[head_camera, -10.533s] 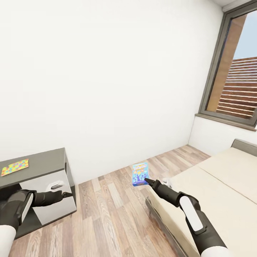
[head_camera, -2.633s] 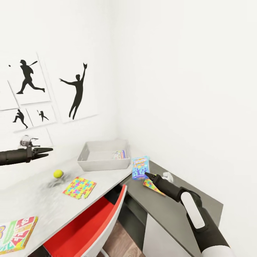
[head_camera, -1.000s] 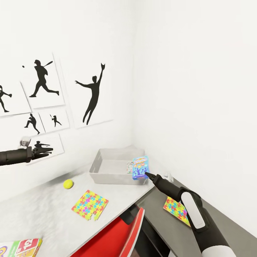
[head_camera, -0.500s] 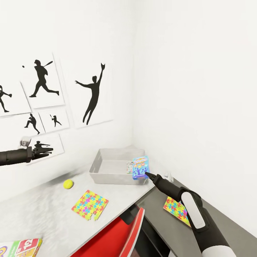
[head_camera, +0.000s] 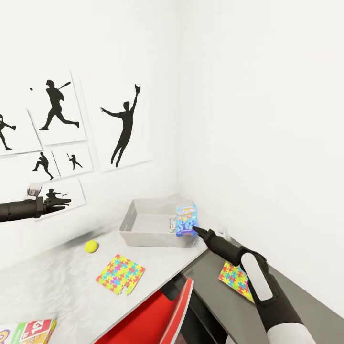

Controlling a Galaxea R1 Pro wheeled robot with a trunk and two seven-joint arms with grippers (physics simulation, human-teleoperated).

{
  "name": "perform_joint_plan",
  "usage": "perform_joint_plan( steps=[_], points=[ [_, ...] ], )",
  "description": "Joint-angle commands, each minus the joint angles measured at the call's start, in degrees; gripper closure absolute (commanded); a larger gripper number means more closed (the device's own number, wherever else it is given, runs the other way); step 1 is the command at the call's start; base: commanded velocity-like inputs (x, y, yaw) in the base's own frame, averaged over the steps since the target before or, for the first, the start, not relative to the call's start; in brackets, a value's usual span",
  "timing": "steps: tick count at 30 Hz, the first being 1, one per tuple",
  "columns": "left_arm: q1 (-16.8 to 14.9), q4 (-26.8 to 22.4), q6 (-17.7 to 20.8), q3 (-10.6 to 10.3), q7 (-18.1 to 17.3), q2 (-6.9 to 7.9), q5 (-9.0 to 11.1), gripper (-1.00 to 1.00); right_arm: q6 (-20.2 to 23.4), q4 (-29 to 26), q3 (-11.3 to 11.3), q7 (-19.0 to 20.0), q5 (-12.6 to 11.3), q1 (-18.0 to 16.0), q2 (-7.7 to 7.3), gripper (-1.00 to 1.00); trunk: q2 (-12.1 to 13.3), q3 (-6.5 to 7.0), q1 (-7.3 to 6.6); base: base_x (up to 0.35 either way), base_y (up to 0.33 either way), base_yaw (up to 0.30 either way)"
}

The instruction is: Put all the toys in the child's room - the three board games (two on the bed and one on the table), the two jigsaw puzzles on the table, and the tennis ball on the table - inside the toy box on the table in the child's room.

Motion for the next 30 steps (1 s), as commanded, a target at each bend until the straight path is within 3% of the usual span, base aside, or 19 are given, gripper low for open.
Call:
perform_joint_plan(
  steps=[1, 4, 9, 15, 18, 22, 30],
  points=[
    [-0.07, -0.03, 0.59, 0.11, -0.51, -0.03, -0.59, -1.0, 0.66, 0.09, -0.18, 0.02, 0.09, -0.88, 0.29, 1.0, -0.14, -0.15, 0.04, 0.0, 0.0, 0.0],
    [-0.04, 0.02, 0.58, 0.04, -0.4, -0.04, -0.62, -1.0, 3.24, 1.93, -0.21, -0.59, -1.56, -7.23, 2.01, 1.0, -0.14, -0.15, 0.04, 0.0, 0.0, 0.0],
    [-0.03, 0.29, 0.61, 0.02, -0.31, -0.05, -0.74, -1.0, 4.68, 12.65, -0.23, -6.02, -2.38, -18.96, 4.89, 1.0, -0.14, -0.15, 0.04, 0.0, 0.0, 0.0],
    [-0.03, 0.27, 0.68, -0.08, -0.49, 0.03, -0.68, -1.0, 3.92, 28.98, -0.22, -12.71, -2.28, -33.98, 8.26, 1.0, -0.14, -0.15, 0.04, 0.0, 0.0, 0.0],
    [-0.03, 0.26, 0.83, -0.06, -0.53, 0.04, -0.67, -1.0, 0.28, 34.79, -0.22, -17.4, -2.2, -39.12, 9.18, 1.0, -0.14, -0.15, 0.04, 0.0, 0.0, 0.0],
    [-0.03, 0.25, 1.02, -0.1, -0.61, 0.04, -0.65, -1.0, -3.06, 40.67, -0.18, -22.18, -1.99, -42.39, 9.18, 1.0, -0.14, -0.15, 0.04, 0.0, 0.0, 0.0],
    [-0.03, 0.25, 1.29, -0.02, -0.63, 0.1, -0.64, -1.0, -6.2, 42.4, 0.12, -23.63, -1.98, -42.9, 9.18, 1.0, -0.14, -0.15, 0.04, 0.0, 0.0, 0.0]
  ],
)
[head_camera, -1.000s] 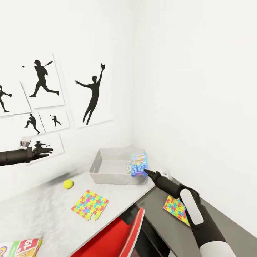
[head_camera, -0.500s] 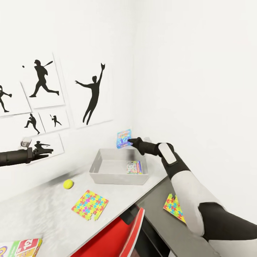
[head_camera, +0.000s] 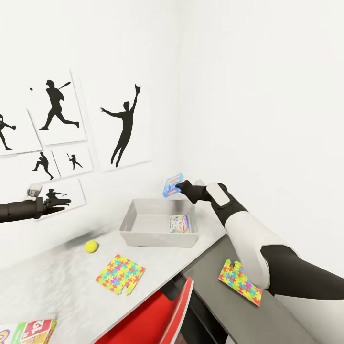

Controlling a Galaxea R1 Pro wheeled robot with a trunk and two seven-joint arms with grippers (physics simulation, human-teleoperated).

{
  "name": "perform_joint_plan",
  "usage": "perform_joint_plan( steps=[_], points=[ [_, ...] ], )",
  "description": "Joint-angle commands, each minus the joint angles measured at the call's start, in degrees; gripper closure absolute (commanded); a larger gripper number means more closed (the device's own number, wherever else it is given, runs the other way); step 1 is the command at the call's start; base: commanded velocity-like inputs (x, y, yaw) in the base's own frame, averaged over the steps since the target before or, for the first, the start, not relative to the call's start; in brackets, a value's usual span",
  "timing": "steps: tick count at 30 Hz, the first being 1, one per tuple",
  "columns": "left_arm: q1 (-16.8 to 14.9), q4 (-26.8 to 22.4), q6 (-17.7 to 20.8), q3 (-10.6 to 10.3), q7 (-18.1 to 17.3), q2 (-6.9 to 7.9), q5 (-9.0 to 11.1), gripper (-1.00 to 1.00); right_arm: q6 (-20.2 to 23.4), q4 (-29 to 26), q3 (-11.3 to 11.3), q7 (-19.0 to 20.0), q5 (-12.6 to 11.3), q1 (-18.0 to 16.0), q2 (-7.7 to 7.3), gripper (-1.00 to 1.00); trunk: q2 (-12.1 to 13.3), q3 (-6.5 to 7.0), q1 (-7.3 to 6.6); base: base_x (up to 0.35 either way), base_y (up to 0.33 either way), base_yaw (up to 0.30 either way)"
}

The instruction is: Put all the toys in the child's room - the three board games (two on the bed and one on the table), the two jigsaw puzzles on the table, and the tennis ball on the table - inside the toy box on the table in the child's room.

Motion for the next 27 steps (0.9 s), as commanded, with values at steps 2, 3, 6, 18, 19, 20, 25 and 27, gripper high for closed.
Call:
perform_joint_plan(
  steps=[2, 3, 6, 18, 19, 20, 25, 27],
  points=[
    [-0.08, -0.04, 0.62, 0.18, -0.52, 0.14, -0.61, -1.0, 0.13, 0.01, -0.14, -0.59, -0.68, -0.05, 0.03, 1.0, -0.14, -0.14, 0.04, 0.0, 0.0, 0.0],
    [-0.08, -0.04, 0.66, 0.21, -0.52, 0.25, -0.6, -1.0, 0.14, 0.04, -0.14, -0.6, -0.7, -0.05, 0.03, 1.0, -0.14, -0.14, 0.04, 0.0, 0.0, 0.0],
    [-0.08, -0.04, 0.71, 0.24, -0.56, 0.46, -0.6, -1.0, -0.07, 0.07, -0.14, -0.61, -0.69, 0.0, 0.03, 1.0, -0.14, -0.14, 0.04, 0.0, 0.0, 0.0],
    [-0.08, -0.04, 0.65, 0.1, -0.61, 0.4, -0.55, -1.0, 2.43, 4.17, 1.15, -0.08, -0.61, 0.03, 0.03, 1.0, -0.14, -0.14, 0.04, 0.0, 0.0, 0.0],
    [-0.08, -0.04, 0.64, 0.07, -0.61, 0.39, -0.58, -1.0, 2.75, 4.25, 1.29, -0.02, -0.61, 0.03, 0.03, 1.0, -0.14, -0.14, 0.04, 0.0, 0.0, 0.0],
    [-0.08, -0.04, 0.64, 0.04, -0.61, 0.37, -0.59, -1.0, 2.96, 4.3, 1.44, 0.05, -0.6, 0.05, 0.03, 1.0, -0.14, -0.14, 0.04, 0.0, 0.0, 0.0],
    [-0.08, -0.04, 0.64, 0.0, -0.61, 0.27, -0.55, -1.0, 3.29, 4.38, 1.84, 0.17, -0.6, 0.11, 0.03, 1.0, -0.14, -0.14, 0.04, 0.0, 0.0, 0.0],
    [-0.08, -0.04, 0.63, -0.01, -0.61, 0.2, -0.54, -1.0, 3.35, 4.39, 1.86, 0.3, -0.61, 0.11, 0.03, 1.0, -0.14, -0.14, 0.04, 0.0, 0.0, 0.0]
  ],
)
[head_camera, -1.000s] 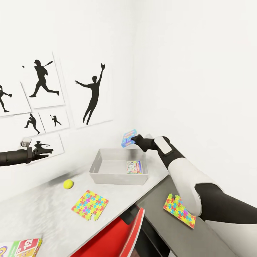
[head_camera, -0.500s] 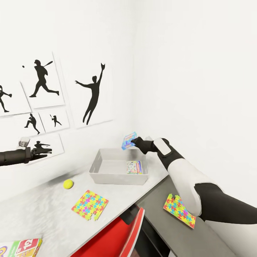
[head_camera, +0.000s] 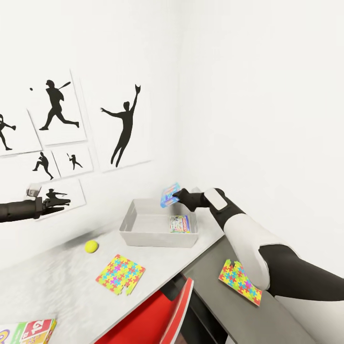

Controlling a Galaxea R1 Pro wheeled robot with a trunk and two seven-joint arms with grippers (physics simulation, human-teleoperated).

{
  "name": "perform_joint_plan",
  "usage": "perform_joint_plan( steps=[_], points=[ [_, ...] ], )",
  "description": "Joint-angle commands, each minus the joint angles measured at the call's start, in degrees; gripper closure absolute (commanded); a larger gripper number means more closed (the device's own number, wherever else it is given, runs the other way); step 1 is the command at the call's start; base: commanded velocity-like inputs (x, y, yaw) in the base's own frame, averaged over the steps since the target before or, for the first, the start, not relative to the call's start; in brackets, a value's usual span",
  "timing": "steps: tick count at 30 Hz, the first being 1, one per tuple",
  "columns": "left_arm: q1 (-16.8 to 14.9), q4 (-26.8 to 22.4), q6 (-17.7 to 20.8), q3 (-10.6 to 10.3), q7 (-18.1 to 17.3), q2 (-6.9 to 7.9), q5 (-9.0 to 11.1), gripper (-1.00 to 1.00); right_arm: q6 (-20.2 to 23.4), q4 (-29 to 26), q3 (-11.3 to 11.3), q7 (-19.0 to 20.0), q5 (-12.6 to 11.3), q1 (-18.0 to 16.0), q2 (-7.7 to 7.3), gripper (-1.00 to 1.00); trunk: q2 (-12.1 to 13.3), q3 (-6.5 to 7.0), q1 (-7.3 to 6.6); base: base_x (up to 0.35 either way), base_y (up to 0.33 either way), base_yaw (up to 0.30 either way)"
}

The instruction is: Put all the toys in the child's room - the three board games (two on the bed and one on the table), the two jigsaw puzzles on the table, and the tennis ball on the table - inside the toy box on the table in the child's room.

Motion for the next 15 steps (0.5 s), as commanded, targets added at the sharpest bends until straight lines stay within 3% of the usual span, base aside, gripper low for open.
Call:
perform_joint_plan(
  steps=[1, 7, 15],
  points=[
    [-0.08, -0.04, 0.6, 0.13, -0.52, -0.06, -0.6, -1.0, 0.14, -0.1, 0.05, -0.15, -0.61, -0.04, 0.0, 1.0, -0.14, -0.14, 0.04, 0.0, 0.0, 0.0],
    [-0.08, -0.04, 0.6, 0.12, -0.52, -0.06, -0.59, -1.0, 0.12, -0.1, 0.08, 5.39, -0.62, -0.04, 0.0, 1.0, -0.14, -0.23, 0.04, 0.0, 0.0, 0.0],
    [-0.08, -0.04, 0.68, 0.13, -0.52, -0.05, -0.52, -1.0, 0.19, -0.1, 0.12, 6.39, -0.62, -0.04, 0.0, 1.0, -0.14, -0.88, 0.04, 0.0, 0.0, 0.0]
  ],
)
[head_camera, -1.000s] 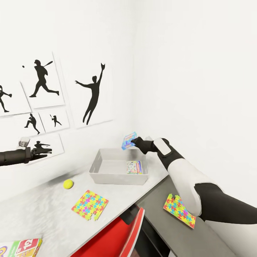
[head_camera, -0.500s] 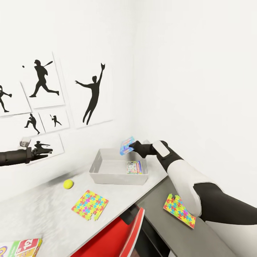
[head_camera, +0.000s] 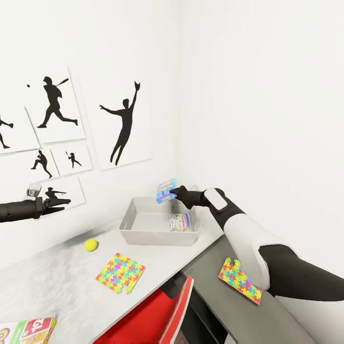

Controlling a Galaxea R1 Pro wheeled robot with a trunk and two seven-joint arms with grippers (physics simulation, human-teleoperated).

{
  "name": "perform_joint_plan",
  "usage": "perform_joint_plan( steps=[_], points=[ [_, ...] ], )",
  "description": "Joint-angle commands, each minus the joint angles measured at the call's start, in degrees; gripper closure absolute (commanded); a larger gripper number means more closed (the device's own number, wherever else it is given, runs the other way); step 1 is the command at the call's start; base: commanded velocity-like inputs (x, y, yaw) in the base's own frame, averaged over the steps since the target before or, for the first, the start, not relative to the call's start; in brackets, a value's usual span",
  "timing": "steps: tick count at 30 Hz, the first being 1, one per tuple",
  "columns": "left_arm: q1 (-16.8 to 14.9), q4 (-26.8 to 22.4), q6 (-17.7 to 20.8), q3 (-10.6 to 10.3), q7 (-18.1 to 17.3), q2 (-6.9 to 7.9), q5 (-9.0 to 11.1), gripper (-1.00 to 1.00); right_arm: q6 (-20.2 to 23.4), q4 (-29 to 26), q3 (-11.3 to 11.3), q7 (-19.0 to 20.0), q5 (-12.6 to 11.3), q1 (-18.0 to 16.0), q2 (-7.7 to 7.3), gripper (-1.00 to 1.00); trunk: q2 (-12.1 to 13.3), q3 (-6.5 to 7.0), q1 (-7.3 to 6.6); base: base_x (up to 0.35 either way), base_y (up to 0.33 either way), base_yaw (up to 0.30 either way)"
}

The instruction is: Put all the toys in the child's room - the three board games (two on the bed and one on the table), the two jigsaw puzzles on the table, and the tennis ball on the table - inside the toy box on the table in the child's room.

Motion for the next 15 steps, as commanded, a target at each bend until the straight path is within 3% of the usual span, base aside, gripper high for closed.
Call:
perform_joint_plan(
  steps=[1, 15],
  points=[
    [-0.07, -0.04, 0.6, 0.13, -0.52, -0.02, -0.59, -1.0, 0.16, -0.03, 0.06, -0.03, -0.1, -0.06, 0.0, 1.0, -0.15, -0.23, 0.04, 0.0, 0.0, 0.0],
    [-0.07, -0.04, 0.65, 0.13, -0.52, -0.11, -0.58, -1.0, 0.63, -0.03, 0.79, -0.05, -0.1, -0.06, 0.0, 1.0, -0.15, -1.52, 0.04, 0.0, 0.0, 0.0]
  ],
)
